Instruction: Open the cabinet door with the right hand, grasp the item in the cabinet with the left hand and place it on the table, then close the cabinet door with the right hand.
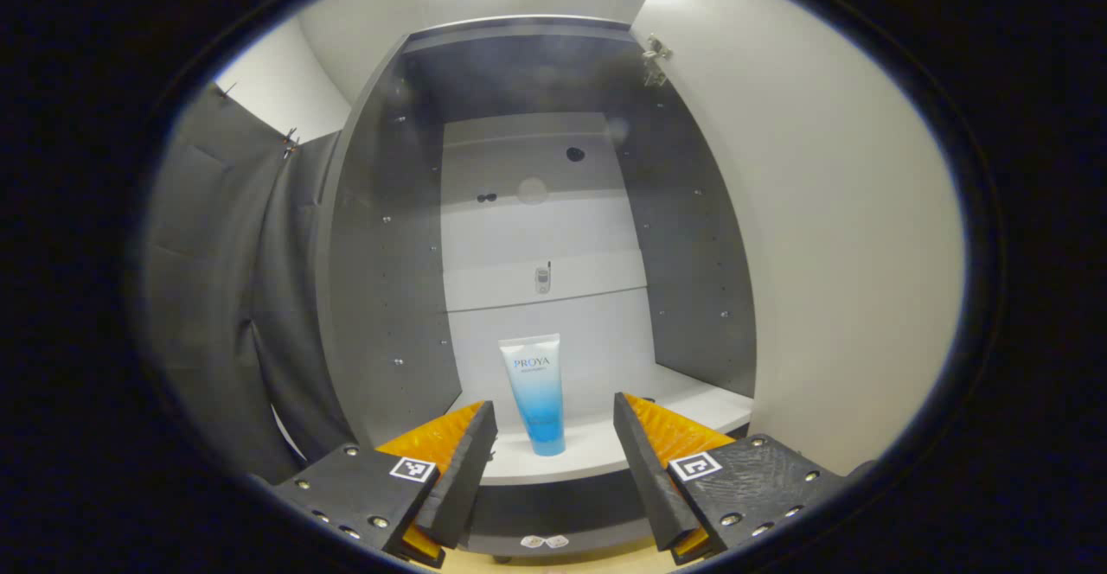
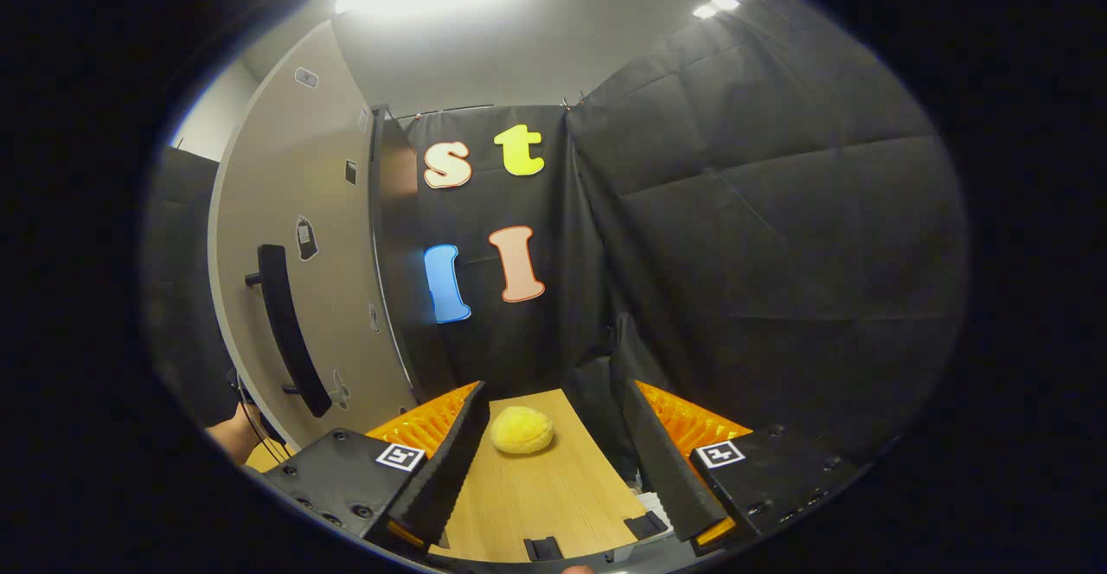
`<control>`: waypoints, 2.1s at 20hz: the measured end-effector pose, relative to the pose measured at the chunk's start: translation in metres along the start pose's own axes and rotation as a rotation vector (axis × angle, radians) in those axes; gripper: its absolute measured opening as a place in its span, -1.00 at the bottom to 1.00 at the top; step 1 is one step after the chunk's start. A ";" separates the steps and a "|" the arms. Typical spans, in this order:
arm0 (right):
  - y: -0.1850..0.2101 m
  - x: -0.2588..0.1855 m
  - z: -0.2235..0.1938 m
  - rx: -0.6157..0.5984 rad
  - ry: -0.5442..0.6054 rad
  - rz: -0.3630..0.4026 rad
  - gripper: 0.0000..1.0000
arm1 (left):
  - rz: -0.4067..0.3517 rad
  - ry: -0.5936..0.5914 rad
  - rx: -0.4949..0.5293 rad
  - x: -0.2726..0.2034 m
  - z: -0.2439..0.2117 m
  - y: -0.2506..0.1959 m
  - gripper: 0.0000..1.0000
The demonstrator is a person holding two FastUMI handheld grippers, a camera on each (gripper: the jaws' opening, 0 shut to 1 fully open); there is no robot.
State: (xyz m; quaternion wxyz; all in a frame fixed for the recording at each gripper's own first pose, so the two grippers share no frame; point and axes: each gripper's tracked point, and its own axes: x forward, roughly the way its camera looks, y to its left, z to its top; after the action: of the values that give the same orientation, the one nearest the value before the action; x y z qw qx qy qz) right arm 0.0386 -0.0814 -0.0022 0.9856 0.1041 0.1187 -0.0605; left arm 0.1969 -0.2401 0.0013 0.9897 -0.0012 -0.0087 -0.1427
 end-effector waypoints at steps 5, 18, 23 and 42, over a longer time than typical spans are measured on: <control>-0.001 0.011 -0.014 -0.009 0.034 -0.003 0.96 | 0.023 0.013 -0.034 0.035 -0.003 0.010 0.65; -0.007 0.029 -0.023 -0.027 0.060 -0.008 0.95 | 0.064 0.102 -0.098 0.077 -0.035 0.027 0.05; -0.003 0.036 -0.022 -0.053 0.047 0.005 0.95 | 0.049 0.097 -0.128 0.059 -0.030 0.031 0.00; 0.037 0.057 -0.026 -0.078 0.044 0.109 0.95 | 0.037 0.066 -0.112 -0.088 -0.062 0.065 0.01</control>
State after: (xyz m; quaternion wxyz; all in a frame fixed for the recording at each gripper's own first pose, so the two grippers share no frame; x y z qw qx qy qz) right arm 0.0931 -0.0452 -0.0340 0.9878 0.0734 0.1370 0.0001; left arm 0.1321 -0.1529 -0.0623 0.9904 -0.0519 0.0319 -0.1244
